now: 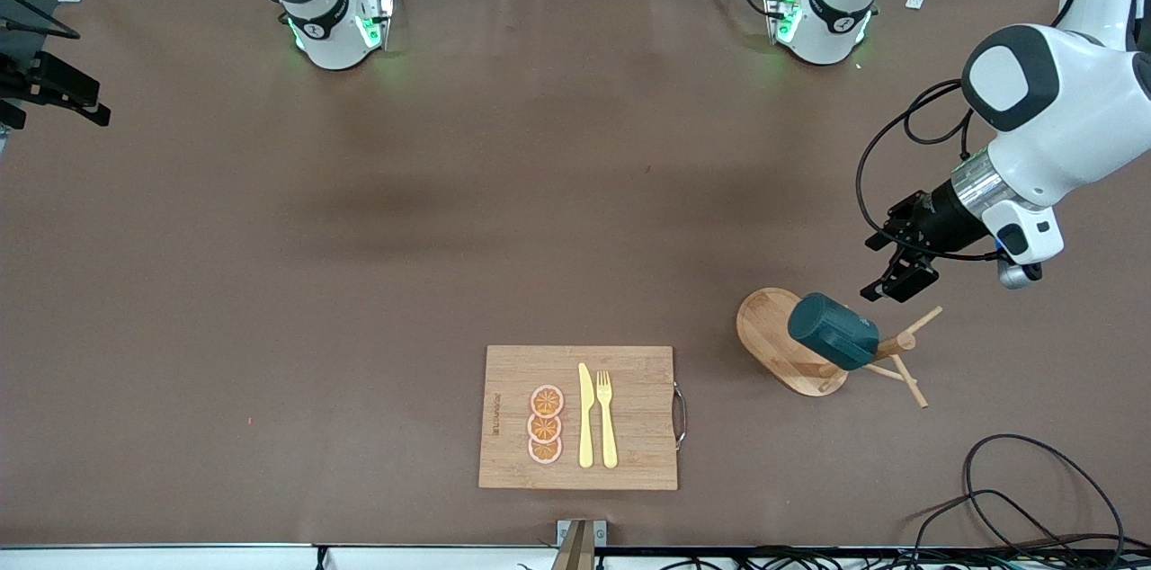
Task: Transfer cup from left to right arm and place
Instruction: 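Lower the left gripper and grasp the teal mug's rim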
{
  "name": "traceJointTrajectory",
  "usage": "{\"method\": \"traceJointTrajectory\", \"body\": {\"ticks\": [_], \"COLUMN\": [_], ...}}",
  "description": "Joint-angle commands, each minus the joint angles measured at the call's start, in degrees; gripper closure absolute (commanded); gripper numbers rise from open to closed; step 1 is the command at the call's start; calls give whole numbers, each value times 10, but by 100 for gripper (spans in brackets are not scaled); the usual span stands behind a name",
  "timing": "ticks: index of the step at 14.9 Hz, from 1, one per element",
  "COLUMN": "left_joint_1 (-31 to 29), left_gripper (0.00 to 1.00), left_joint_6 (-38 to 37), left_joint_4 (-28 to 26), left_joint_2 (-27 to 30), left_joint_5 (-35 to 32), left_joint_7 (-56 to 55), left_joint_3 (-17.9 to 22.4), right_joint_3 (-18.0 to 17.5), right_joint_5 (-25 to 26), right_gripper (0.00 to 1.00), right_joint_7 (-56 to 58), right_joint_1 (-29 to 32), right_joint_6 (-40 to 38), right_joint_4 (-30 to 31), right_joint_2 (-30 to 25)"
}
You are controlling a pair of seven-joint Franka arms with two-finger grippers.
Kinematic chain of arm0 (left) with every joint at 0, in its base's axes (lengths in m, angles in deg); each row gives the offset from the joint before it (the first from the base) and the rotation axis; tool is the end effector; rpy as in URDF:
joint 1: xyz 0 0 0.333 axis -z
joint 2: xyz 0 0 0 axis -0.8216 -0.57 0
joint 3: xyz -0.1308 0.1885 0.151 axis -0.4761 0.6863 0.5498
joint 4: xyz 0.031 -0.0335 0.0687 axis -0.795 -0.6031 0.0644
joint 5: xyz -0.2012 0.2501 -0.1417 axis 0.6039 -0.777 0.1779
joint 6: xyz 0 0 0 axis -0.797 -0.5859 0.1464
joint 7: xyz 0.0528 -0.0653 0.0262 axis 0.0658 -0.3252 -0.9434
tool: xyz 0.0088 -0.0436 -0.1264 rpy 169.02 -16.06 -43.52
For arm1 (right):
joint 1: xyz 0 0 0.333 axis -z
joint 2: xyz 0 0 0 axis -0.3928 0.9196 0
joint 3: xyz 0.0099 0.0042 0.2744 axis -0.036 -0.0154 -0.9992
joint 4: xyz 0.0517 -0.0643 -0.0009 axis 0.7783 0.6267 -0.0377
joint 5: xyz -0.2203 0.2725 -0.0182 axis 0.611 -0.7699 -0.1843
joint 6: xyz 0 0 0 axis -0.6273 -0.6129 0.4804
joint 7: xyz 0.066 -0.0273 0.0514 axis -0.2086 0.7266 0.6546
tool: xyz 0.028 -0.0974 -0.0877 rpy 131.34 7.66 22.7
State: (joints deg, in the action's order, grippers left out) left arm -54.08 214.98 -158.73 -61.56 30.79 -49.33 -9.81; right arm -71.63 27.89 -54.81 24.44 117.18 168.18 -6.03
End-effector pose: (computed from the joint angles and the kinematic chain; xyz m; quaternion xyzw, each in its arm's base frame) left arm 0.5531 -0.0807 0.3924 0.8209 0.5301 -0.0095 0.2122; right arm 0.4742 -0.0360 0.5888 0.9994 0.0158 -0.0300 0.0031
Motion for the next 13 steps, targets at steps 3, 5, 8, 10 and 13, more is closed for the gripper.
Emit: {"method": "traceJointTrajectory", "body": {"ticks": [3,5,8,10,13], "left_joint_1": [-4,-4,-1,-1,2], "left_gripper": [0,0,0,0,0], "left_joint_6": [40,54,67,80,91], "left_joint_4": [-22,-21,-22,-20,-14], "left_joint_2": [1,-10,-23,-33,-41], "left_joint_5": [47,63,89,93,107], "left_joint_7": [-1,4,6,6,6], "left_joint_3": [-3,-3,-3,-3,-5], "right_joint_3": [0,0,0,0,0], "right_joint_5": [-7,-6,-6,-6,-6], "right_gripper": [0,0,0,0,0], "right_joint_7": [-3,-3,-2,-1,-1], "right_joint_1": [2,2,2,2,2], "right_joint_6": [-7,-7,-7,-7,-7], "right_joint_4": [5,5,5,5,5], "right_joint_2": [-10,-10,-10,-10,-10]}}
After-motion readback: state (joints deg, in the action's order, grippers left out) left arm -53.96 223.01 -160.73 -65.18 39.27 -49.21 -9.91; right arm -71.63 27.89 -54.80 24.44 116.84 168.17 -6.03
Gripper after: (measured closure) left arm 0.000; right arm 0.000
